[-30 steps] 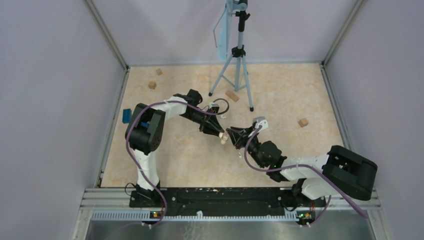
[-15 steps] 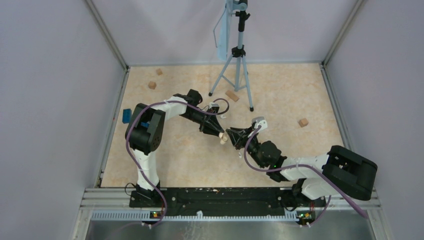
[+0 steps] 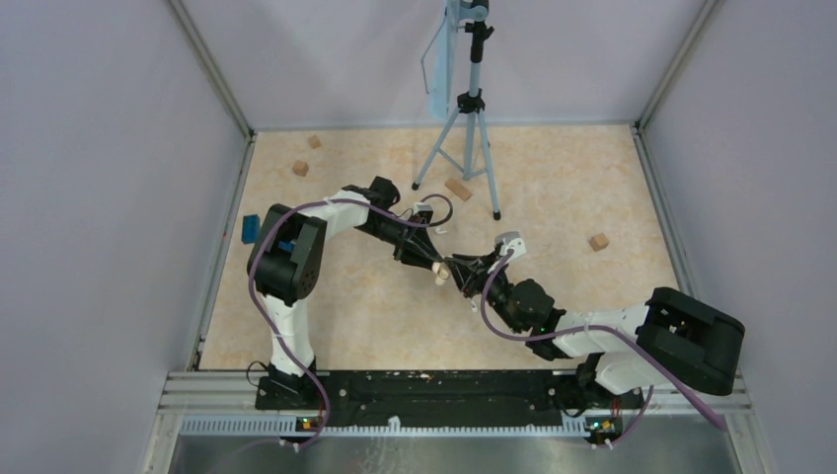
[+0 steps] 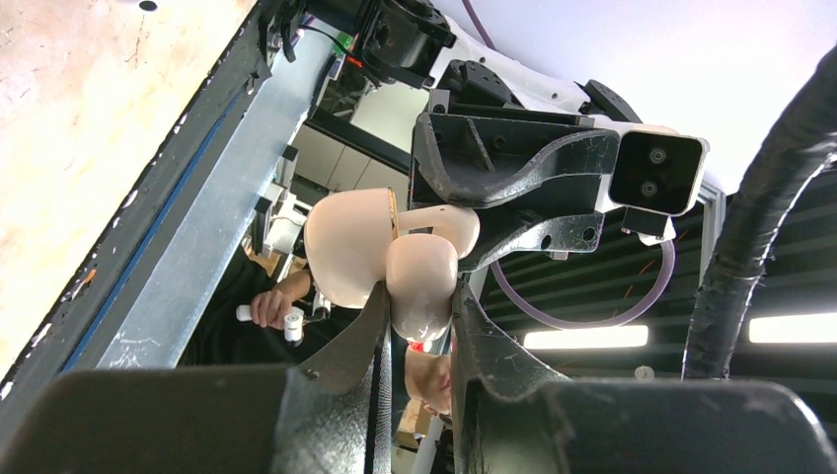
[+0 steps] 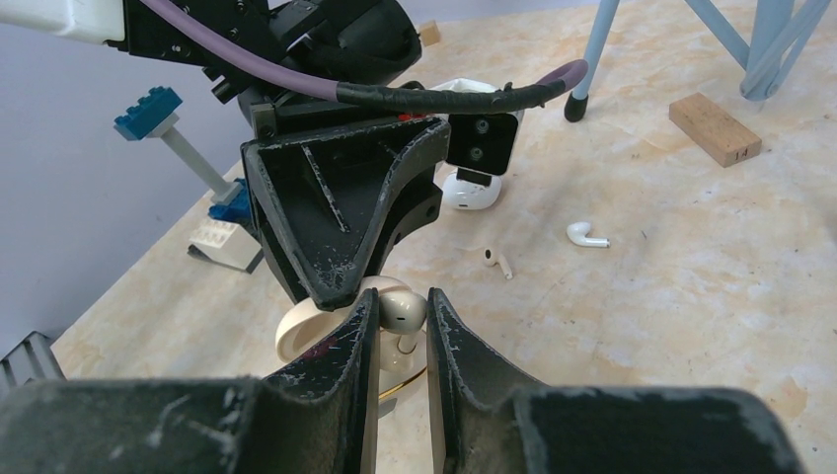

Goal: Insert the wireless bluetooth earbuds into the charging case
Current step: Insert the right earbud into the right side groove of the charging case.

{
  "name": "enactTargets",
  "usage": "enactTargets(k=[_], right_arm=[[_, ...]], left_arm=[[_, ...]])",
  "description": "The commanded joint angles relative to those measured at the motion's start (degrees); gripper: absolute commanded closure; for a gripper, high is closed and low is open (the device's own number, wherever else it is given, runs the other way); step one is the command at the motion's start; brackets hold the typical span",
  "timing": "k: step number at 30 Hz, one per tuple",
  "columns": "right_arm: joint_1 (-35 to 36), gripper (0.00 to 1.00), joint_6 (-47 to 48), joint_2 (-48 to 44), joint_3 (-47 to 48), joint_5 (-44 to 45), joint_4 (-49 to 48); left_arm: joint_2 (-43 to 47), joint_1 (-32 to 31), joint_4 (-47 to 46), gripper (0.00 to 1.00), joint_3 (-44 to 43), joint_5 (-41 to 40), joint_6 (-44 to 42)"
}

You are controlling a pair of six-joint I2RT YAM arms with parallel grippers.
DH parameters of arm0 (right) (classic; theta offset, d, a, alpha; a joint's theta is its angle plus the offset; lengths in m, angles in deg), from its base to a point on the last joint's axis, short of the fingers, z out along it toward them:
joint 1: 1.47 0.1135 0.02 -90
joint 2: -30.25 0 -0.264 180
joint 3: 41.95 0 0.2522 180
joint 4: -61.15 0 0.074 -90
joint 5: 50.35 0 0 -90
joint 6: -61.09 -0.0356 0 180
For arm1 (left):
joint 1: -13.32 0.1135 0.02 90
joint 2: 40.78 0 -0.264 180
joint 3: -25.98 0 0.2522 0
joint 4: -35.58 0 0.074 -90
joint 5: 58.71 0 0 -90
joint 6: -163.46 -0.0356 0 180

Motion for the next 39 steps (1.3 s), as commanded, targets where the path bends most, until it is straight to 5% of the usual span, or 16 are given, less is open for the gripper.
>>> enactTargets(k=[1, 24, 30, 39], right_arm=[[1.08, 0.96, -0.01, -0.38, 0.82, -0.26, -0.88], [3.69, 0.88, -1.4, -0.77, -2.15, -0.19, -0.27], [3.71, 0.72, -1.4, -1.22, -1.69, 1.55, -0.54], [3.64, 0.22, -0.62, -9.3, 0.94, 5.55, 6.77]], left_arm=[[-0.01, -0.05, 0.62, 1.0, -0.93, 1.68, -0.82], [-0.45, -0.05, 0.09, 1.0, -1.41, 2.01, -0.12], [-0.29, -0.05, 0.18, 1.0, -1.33, 1.9, -0.25], [-0.35, -0.05, 1.32, 1.0, -0.91, 1.76, -1.74]])
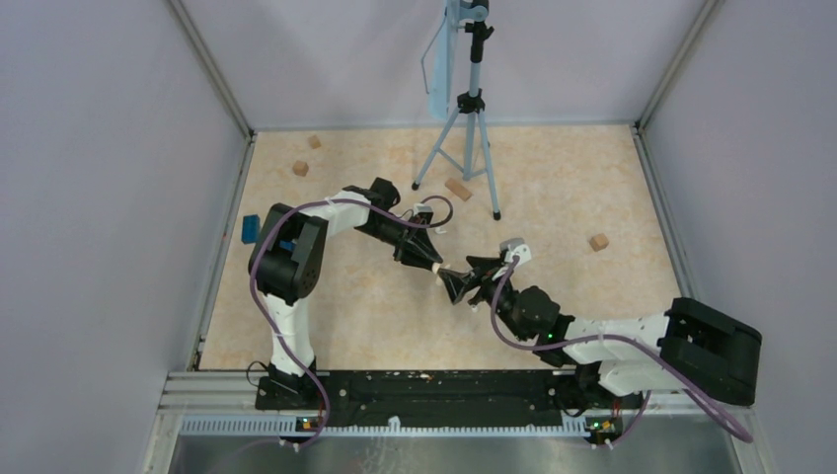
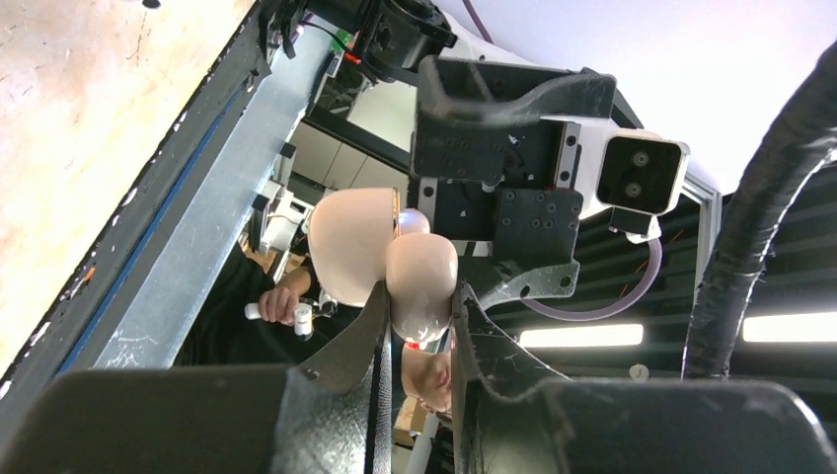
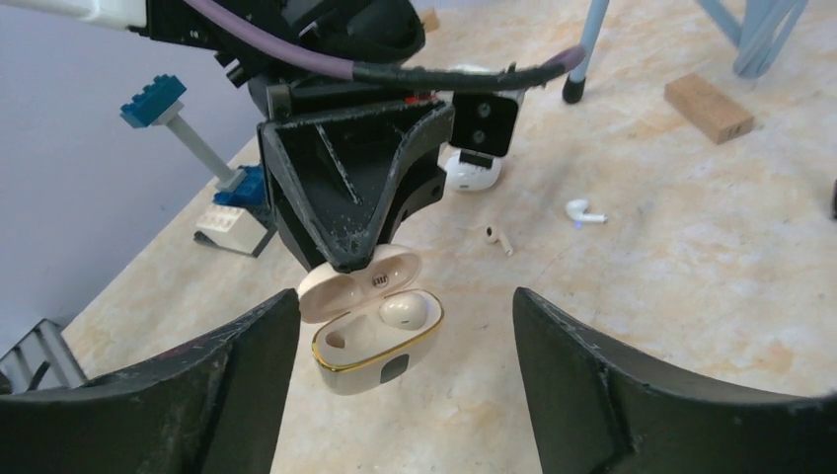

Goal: Insert the wireless bluetooth earbuds into the charging case
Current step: Insert the right earbud into the right side groove of the charging case.

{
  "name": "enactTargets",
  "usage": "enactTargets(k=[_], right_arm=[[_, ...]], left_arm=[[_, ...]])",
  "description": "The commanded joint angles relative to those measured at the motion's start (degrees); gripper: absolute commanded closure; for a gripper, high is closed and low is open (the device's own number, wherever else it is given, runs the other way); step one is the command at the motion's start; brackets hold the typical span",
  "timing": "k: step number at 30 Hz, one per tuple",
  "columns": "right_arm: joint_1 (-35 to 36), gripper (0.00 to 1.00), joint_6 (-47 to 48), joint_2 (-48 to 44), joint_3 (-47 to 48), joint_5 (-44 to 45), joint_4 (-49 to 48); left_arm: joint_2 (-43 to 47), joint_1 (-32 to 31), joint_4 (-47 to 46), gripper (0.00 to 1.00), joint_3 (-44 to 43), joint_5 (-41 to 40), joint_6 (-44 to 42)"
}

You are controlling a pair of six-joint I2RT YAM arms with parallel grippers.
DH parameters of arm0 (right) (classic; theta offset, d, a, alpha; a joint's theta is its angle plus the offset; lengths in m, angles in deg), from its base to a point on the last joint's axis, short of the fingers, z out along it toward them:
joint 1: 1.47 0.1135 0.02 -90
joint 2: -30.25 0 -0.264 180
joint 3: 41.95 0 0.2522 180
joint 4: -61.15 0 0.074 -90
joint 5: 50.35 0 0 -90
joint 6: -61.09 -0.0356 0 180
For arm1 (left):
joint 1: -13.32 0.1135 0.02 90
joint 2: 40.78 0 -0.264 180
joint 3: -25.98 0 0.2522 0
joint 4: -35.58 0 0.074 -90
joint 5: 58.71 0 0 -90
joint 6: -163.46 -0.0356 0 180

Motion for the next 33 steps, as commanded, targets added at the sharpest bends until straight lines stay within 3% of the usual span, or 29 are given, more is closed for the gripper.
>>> enactTargets(k=[1, 10, 16, 23, 26, 33], right_arm=[[0.69, 0.18, 0.44, -6.11, 2.92, 3.84, 4.16], [-1.74, 0.14, -1.91, -17.14, 6.36, 9.83, 22.44], [-7.94, 0.13, -8.23, -22.93, 8.5, 6.37, 40.48], [-11.47, 0.12, -10.11, -25.8, 11.1, 3.27, 54.41], [-11.64, 0.12, -10.11, -26.64, 11.74, 1.68, 56.3], [-11.77, 0.13, -10.09, -27.03, 12.5, -0.65, 57.85]], left_arm=[[0.11, 0.11, 1.1, 1.0, -0.97, 1.56, -1.62], [-0.76, 0.11, 4.23, 1.0, -2.95, 0.75, -5.91], [0.67, 0.11, 4.16, 1.0, -4.85, -3.23, -8.93], [13.76, 0.22, -15.66, 1.0, 2.19, -15.87, -5.04], [17.64, 0.11, -22.65, 1.0, 6.81, -17.38, -3.4], [25.78, 0.18, -30.74, 1.0, 12.83, -18.91, -9.12]])
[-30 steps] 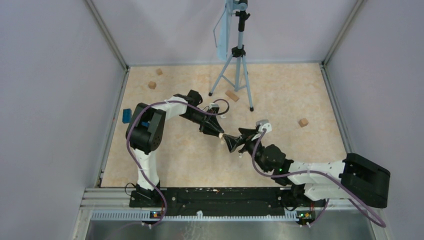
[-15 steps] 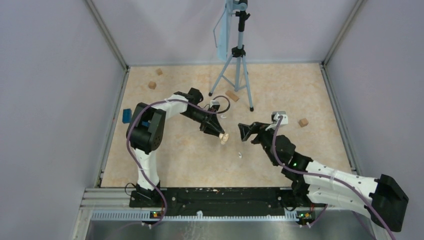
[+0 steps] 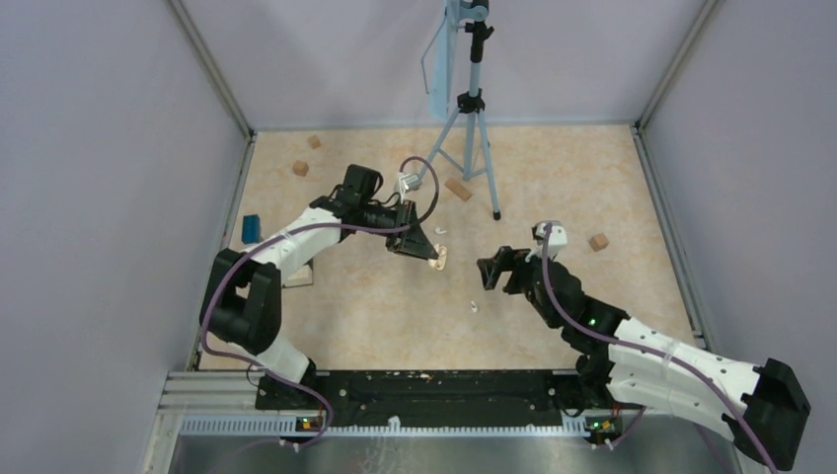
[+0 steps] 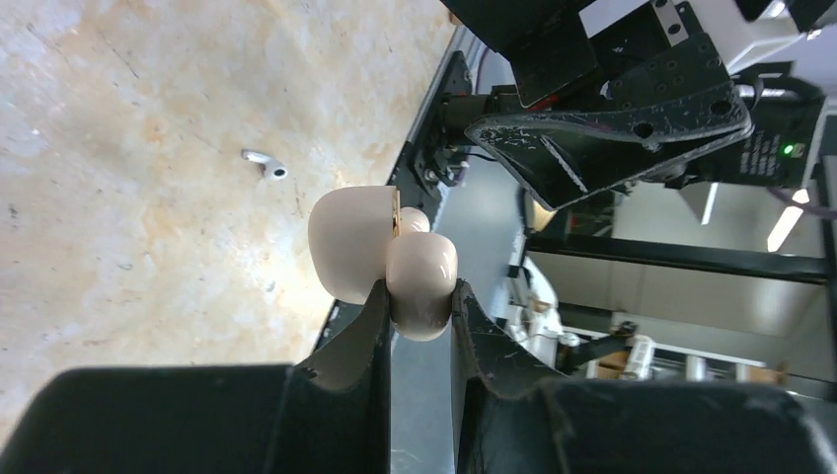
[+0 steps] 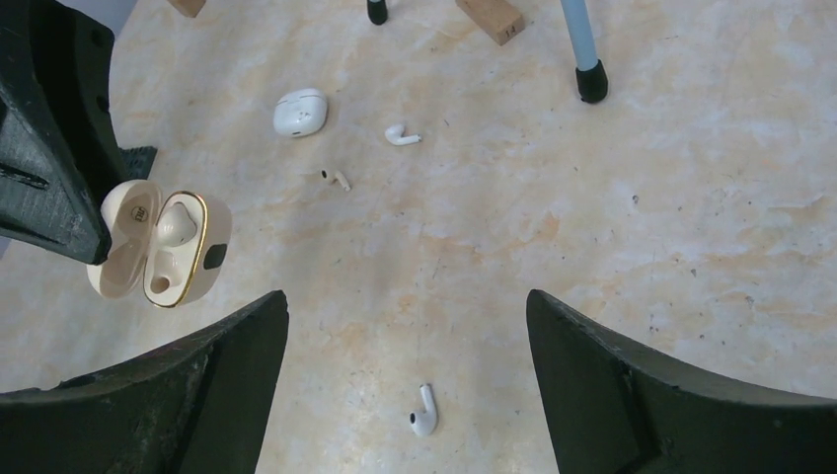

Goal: Insert the wireless bluetooth earbuds into the charging case
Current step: Insert the right earbud into the right side groove of the charging case, then move the left earbud to the center of the board.

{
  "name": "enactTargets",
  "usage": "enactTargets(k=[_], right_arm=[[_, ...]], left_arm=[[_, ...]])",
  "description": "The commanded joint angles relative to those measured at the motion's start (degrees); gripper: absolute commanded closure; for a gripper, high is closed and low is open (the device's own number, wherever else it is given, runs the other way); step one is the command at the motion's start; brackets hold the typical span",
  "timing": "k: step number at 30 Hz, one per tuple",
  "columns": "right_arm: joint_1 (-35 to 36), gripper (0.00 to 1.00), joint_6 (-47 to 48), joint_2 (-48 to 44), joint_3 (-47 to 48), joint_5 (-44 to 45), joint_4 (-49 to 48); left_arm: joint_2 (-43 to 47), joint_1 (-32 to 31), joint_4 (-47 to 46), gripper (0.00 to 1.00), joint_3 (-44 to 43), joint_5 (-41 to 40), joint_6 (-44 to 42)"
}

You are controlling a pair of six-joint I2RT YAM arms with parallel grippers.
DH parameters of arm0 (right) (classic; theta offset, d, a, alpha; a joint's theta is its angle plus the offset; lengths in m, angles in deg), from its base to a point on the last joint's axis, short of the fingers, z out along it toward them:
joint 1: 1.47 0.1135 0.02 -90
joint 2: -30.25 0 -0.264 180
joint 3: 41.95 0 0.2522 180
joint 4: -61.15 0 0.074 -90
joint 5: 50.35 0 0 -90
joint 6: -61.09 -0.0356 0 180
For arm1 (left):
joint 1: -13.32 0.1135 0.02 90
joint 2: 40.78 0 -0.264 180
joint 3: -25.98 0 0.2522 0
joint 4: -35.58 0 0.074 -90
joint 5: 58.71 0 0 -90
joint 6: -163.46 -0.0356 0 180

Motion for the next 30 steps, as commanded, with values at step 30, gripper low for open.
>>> enactTargets(k=[30], right_arm=[[-3.51, 0.4, 16.96, 61.31, 49.19, -21.65, 15.98]], left_arm=[[17.63, 26.89, 7.6, 1.0, 10.36, -14.38, -5.02]])
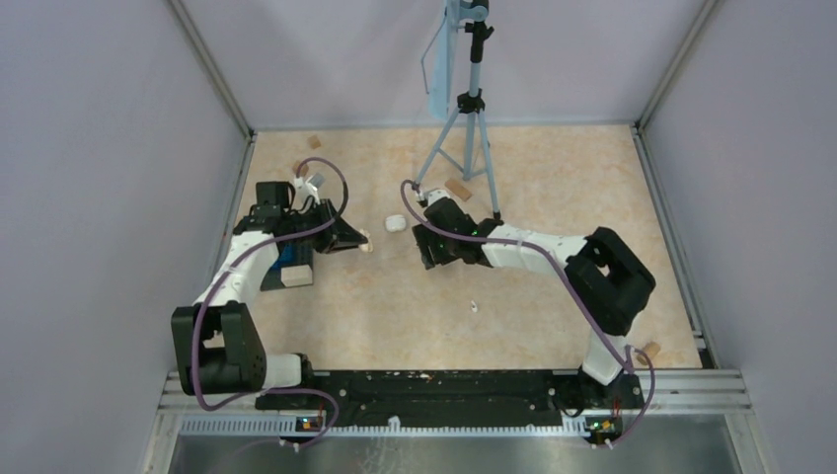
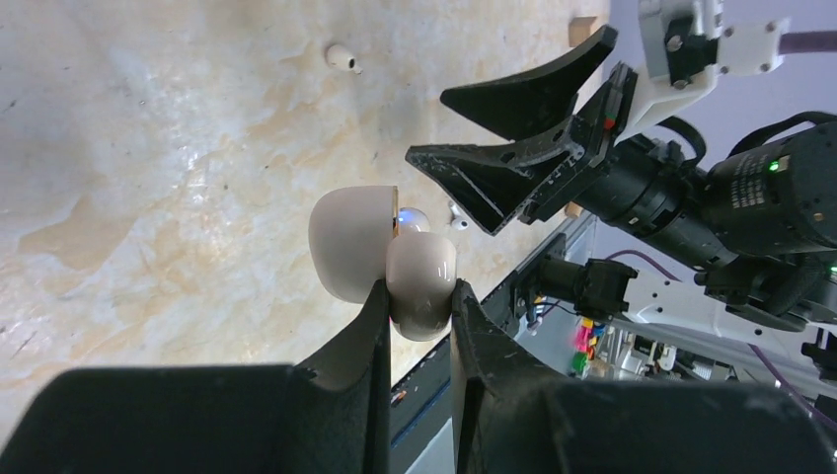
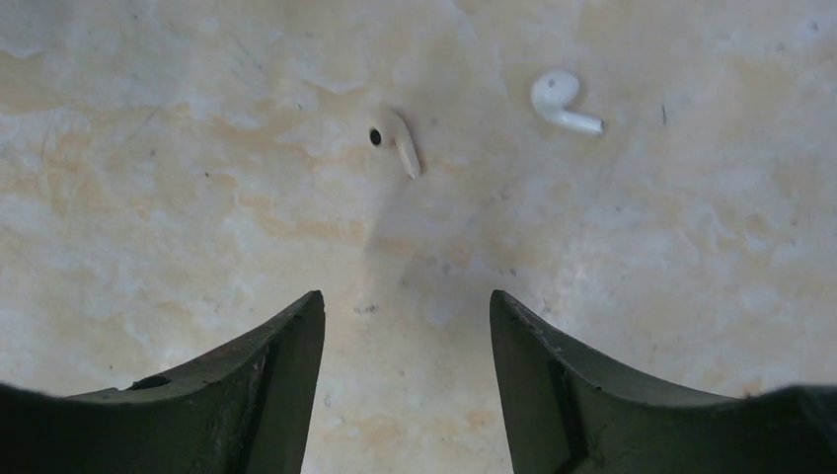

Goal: Insert the wireless bluetooth earbuds into the charging case
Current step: Move the left earbud to the center of the board.

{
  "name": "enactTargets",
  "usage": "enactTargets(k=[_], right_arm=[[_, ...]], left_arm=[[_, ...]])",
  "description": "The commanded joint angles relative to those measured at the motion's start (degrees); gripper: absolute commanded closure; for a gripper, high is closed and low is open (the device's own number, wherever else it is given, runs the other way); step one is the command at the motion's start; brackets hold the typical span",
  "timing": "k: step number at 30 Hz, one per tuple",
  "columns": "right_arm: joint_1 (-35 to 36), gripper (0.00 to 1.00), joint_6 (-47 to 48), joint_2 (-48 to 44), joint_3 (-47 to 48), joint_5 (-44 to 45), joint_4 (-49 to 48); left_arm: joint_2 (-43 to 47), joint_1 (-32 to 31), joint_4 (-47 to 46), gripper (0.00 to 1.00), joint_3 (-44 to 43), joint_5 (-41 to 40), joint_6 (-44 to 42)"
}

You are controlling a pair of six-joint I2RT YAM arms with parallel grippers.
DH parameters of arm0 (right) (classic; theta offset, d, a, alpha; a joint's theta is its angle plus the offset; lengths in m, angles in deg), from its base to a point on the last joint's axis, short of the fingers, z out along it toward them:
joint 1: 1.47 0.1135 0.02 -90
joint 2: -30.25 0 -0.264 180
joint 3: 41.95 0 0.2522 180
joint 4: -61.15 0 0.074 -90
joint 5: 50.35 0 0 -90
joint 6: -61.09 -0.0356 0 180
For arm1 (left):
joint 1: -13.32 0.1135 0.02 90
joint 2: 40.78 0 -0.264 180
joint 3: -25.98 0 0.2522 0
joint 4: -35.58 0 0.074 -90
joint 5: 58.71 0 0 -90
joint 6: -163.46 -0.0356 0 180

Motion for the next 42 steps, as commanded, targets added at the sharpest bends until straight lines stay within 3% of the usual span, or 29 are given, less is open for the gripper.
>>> enactTargets(k=[1, 11, 20, 24, 33, 38, 42], right_arm=[[-0.07, 0.4, 6.23, 5.72, 9.62, -1.75, 0.18], [-0.08, 0.55, 6.97, 16.47, 17.83, 0.7, -0.49], [-0.14, 0.6, 7.06, 19.75, 19.99, 2.31, -0.65], [-0.12, 0.69, 7.42, 20.37, 19.99, 2.45, -0.23], [-0.06, 0.8, 5.22, 14.43, 14.91, 3.95, 0.2], [-0.57, 0.81, 1.21, 6.44, 4.36, 7.03, -0.47], [-1.97, 0.81, -2.9, -1.86, -5.85, 9.68, -0.67]], left_arm=[[1.35, 0.52, 1.98, 1.0, -1.41, -1.47, -1.27], [1.74, 0.62, 1.83, 1.0, -0.12, -1.09, -1.05], [1.38, 0.62, 1.55, 1.0, -0.26, -0.89, -0.73], [1.57, 0.67, 1.4, 1.0, -0.31, -0.8, -0.44], [0.93, 0.66, 1.82, 1.0, -0.56, 0.06, -2.04], [-2.31, 0.7, 7.39, 1.0, -3.71, 0.46, -6.82], [-2.19, 0.62, 5.39, 1.0, -2.36, 2.24, -5.54]])
